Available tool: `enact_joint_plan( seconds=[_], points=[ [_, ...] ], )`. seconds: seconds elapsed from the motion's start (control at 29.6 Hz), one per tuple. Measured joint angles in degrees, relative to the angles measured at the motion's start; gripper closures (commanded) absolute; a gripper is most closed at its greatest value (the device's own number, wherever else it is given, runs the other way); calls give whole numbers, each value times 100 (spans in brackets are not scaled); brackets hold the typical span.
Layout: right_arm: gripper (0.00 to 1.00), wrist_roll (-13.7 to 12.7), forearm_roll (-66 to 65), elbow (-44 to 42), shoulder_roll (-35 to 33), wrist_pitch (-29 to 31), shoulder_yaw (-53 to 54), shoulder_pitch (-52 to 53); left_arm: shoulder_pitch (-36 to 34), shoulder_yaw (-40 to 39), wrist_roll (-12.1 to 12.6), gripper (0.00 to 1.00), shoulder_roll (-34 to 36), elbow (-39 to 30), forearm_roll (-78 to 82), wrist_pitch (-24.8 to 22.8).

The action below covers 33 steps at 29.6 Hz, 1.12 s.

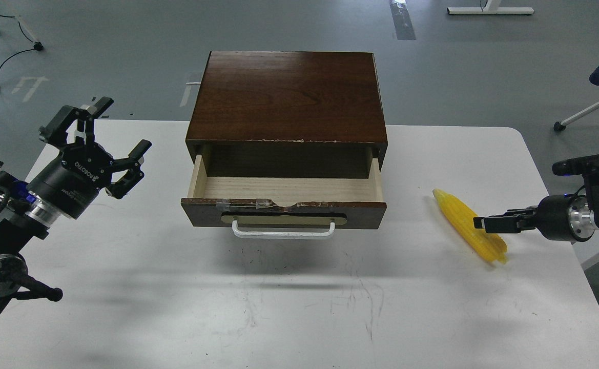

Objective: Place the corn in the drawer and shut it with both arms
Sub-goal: 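Reach the right gripper down to the yellow corn cob and grasp it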

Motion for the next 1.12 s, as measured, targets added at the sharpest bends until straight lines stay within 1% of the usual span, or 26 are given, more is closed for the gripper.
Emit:
enact_joint_plan(
  seconds=[0.14,0.2,0.24,0.3,0.34,0.37,0.41,0.47,0.51,0.57,0.68,0.81,0.91,0.98,1.12],
  points=[
    [10,0,0,-87,139,-62,-211,11,0,0,0,0,3,0,-3,0],
    [25,0,0,-103,175,-78,-257,-1,0,0,0,0,17,0,-4,0],
    [42,0,0,-103,184,-80,-268,-9,0,0,0,0,24,0,-4,0],
    [59,0,0,-103,189,-80,-277,-15,0,0,0,0,29,0,-4,0],
    [71,0,1,-100,189,-82,-281,-16,0,0,0,0,31,0,-3,0],
    [71,0,1,-91,188,-83,-296,-17,0,0,0,0,33,0,0,0],
    [78,0,2,-82,181,-83,-311,-17,0,0,0,0,34,0,1,0],
    [83,0,3,-62,156,-84,-332,-15,0,0,0,0,35,0,2,0],
    [87,0,7,-51,147,-85,-338,-9,0,0,5,0,35,0,2,0],
    [89,0,10,-18,134,-87,-341,11,0,0,9,0,36,0,2,0],
    [89,0,23,118,55,-94,-331,78,0,0,9,0,43,-3,2,0],
    [89,0,122,675,-306,-113,-198,486,0,0,9,0,51,-10,9,0],
    [88,0,246,1177,-651,-110,-91,952,0,4,9,0,54,-14,11,0],
    [88,0,439,1520,-887,-68,-71,1498,0,11,9,0,55,-16,11,0],
    [87,1,801,1884,-1014,51,-90,2453,0,21,15,0,54,-19,11,0]
  ],
)
